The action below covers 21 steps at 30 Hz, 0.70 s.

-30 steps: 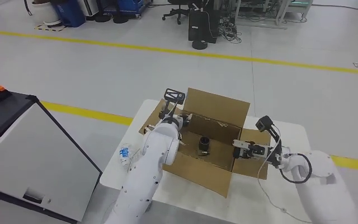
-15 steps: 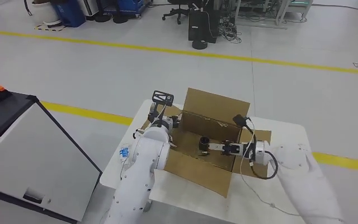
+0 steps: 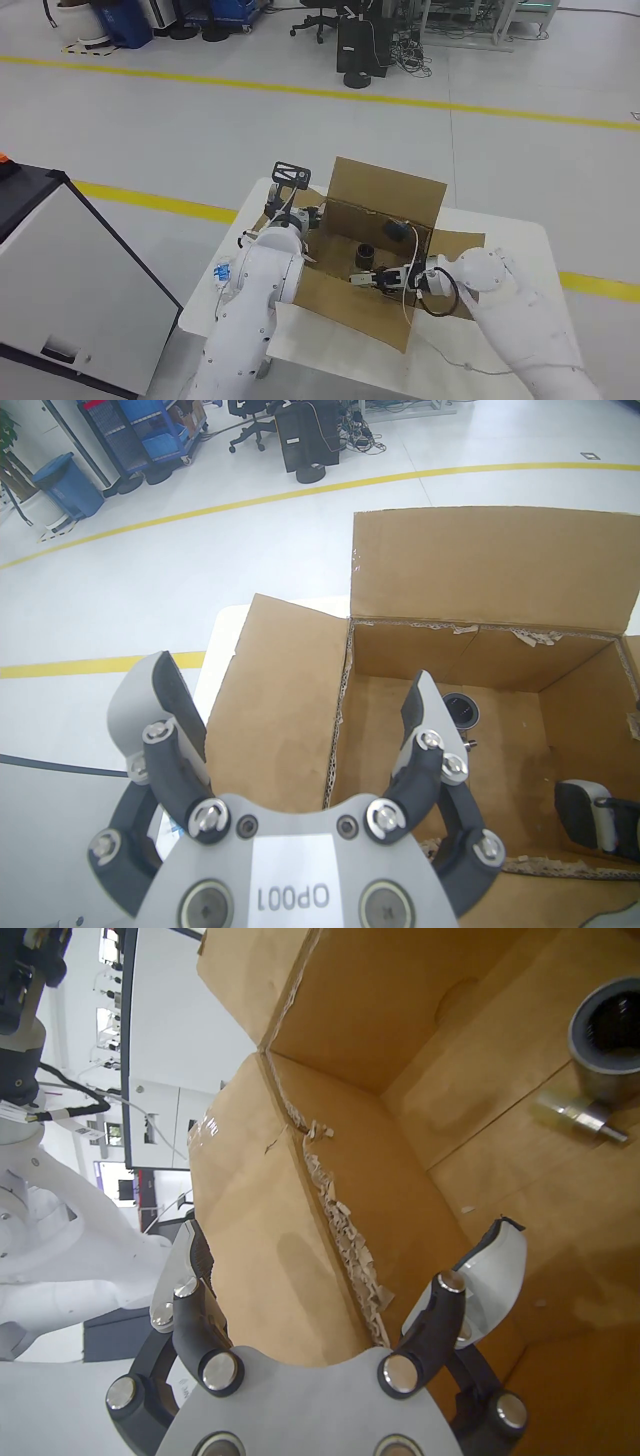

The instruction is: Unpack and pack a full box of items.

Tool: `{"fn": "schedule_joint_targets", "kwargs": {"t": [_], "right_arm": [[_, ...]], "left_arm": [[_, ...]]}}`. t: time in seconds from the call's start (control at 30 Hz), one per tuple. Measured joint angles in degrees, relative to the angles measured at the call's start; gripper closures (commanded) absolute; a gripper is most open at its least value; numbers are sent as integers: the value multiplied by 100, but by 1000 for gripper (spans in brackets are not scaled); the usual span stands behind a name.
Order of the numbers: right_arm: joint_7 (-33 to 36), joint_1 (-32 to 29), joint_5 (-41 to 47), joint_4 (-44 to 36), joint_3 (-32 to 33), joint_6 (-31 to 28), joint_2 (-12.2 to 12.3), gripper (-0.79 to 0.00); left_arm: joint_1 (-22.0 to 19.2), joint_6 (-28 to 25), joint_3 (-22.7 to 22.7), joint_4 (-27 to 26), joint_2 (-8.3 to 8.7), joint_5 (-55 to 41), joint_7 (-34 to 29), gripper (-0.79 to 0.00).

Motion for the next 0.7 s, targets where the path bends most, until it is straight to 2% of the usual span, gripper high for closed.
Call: {"fn": "schedule_joint_targets", "kwargs": {"t": [0.13,0.7], "right_arm": [[474,-4,248,32,138,95,56,-785],[1672,-111,919,124,366,197,219,-785]], "left_arm": [[0,0,0,0,0,0,0,-785],[0,0,0,0,0,0,0,-785]]}}
